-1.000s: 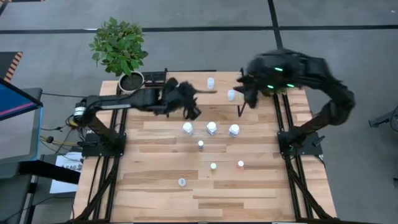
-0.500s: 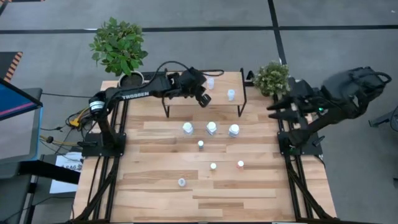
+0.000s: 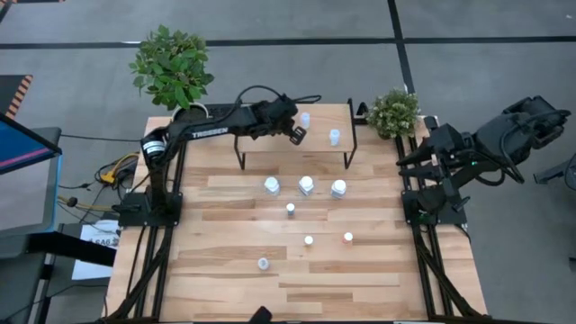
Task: Pick and place medicine bottles onto shelf by color
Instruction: Adjust the left white pill bottle on the shelf
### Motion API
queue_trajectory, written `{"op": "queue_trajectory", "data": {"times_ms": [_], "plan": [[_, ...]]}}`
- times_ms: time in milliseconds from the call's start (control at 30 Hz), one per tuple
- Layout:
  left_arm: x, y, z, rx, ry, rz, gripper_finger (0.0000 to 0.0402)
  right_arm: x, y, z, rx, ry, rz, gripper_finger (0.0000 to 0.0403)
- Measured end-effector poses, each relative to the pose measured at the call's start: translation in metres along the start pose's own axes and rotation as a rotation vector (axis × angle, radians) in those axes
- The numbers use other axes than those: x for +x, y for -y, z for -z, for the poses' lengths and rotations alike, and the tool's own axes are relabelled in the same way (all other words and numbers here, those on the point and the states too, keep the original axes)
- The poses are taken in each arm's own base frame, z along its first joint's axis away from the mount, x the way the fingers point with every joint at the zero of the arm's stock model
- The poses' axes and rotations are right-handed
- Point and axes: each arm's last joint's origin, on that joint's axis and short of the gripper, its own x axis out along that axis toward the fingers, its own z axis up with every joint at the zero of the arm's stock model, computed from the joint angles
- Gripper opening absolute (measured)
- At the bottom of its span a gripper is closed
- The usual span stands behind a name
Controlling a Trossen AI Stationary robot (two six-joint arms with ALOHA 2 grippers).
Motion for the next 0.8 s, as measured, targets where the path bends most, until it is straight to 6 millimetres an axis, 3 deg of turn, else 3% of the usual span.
{"op": "queue_trajectory", "data": {"times_ms": [300, 800], "plan": [[0.000, 0.003, -0.010, -0.029, 0.099, 0.031, 0.0000, 0.000, 0.001, 0.003, -0.014, -0.034, 0.011, 0.0122], [0.019, 0.027, -0.003, -0.045, 0.128, 0.165, 0.0000, 0.000, 0.001, 0.004, -0.016, -0.040, 0.007, 0.0122]]}}
